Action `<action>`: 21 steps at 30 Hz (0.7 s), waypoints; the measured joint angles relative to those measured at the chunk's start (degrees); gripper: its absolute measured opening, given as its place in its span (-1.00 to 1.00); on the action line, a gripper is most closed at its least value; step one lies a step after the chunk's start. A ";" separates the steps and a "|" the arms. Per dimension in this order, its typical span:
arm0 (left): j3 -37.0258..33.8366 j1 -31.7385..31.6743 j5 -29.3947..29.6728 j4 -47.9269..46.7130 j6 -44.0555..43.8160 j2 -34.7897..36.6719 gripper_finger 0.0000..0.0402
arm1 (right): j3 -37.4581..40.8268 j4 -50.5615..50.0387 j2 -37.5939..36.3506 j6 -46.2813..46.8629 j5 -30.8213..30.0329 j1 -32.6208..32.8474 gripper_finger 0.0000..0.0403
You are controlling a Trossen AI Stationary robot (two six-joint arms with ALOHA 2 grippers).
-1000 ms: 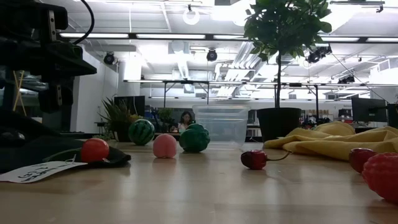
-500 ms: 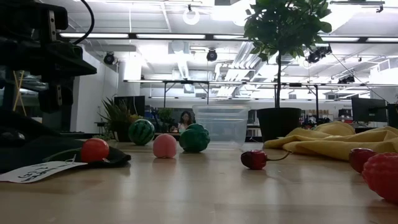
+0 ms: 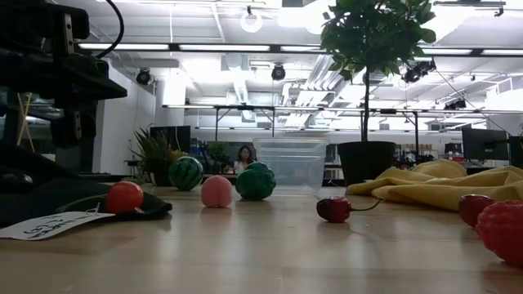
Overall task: Pick and placing Produce into tupperware
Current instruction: Put the starfruit into the transparent bin
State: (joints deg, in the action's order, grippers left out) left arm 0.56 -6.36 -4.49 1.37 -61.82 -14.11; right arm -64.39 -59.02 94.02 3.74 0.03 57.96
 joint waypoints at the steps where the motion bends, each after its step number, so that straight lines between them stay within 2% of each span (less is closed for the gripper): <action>1: 0.00 0.01 0.00 0.00 0.00 -0.01 -1.00 | 1.41 0.80 -0.61 0.19 0.00 0.12 0.37; 9: 0.00 0.00 0.00 0.00 0.00 -0.02 -1.00 | 7.20 6.66 -4.65 0.76 0.17 0.21 0.37; 21: 0.00 -0.01 0.00 0.00 -0.01 -0.02 -1.00 | 11.44 14.83 -4.90 -0.14 0.88 0.23 0.37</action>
State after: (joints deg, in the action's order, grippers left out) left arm 0.56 -6.37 -4.49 1.37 -61.82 -14.13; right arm -52.94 -44.19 89.12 3.59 0.91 58.18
